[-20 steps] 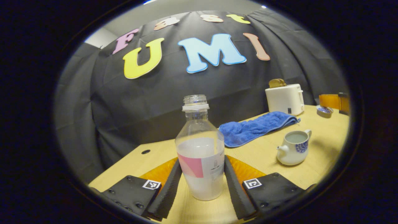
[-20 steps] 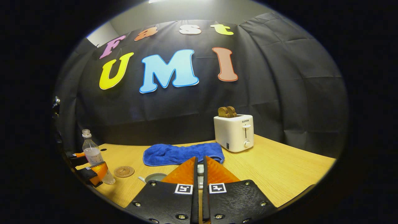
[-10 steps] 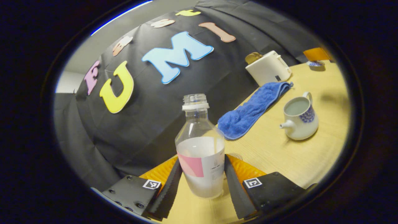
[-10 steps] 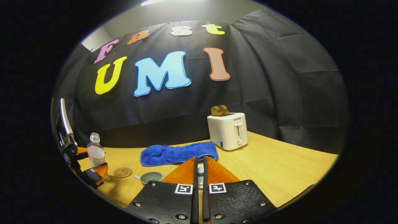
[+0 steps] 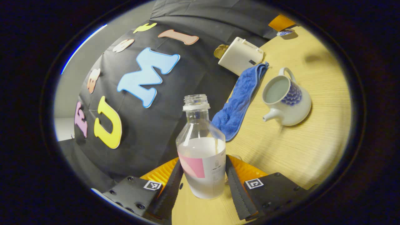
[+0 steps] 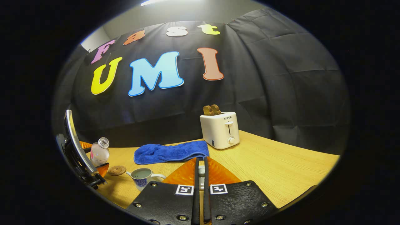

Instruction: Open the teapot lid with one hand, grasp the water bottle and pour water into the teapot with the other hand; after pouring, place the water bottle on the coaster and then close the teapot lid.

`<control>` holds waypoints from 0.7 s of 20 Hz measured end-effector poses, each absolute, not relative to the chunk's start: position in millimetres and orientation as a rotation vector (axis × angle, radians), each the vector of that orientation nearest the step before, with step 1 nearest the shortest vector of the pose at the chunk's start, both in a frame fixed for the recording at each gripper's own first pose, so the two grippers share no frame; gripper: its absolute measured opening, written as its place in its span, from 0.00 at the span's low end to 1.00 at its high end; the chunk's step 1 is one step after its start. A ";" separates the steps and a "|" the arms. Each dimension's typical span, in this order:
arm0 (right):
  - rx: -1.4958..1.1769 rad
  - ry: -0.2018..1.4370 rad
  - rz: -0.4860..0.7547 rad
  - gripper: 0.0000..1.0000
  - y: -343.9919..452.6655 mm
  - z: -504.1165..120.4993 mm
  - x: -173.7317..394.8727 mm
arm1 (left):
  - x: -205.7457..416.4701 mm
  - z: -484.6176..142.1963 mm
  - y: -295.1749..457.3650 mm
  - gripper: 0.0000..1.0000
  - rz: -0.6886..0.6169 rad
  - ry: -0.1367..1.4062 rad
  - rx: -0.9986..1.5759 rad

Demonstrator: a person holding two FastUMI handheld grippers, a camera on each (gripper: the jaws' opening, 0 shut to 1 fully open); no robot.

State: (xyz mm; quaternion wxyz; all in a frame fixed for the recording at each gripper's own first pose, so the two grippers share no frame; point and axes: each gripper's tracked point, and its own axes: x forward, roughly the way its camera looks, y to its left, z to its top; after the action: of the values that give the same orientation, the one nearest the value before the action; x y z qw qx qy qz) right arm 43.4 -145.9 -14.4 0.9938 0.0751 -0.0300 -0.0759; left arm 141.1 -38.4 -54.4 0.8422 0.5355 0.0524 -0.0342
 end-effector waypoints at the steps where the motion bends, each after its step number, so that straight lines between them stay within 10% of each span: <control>1: 0.155 -0.054 -0.158 0.05 -149.6 -18.1 42.4 | 141.8 -54.0 -41.1 0.89 -0.072 0.108 1.159; 14: 0.211 -0.048 -0.166 0.05 -159.8 -25.4 35.8 | 146.2 -47.3 -68.5 0.89 -0.100 0.048 1.533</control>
State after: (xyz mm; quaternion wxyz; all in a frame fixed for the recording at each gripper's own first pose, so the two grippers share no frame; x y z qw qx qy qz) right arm 35.8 -159.8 -25.4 0.9907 0.1050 -0.0238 -0.0829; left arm 146.2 -68.5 -47.3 0.7189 0.6933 0.0216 -0.0453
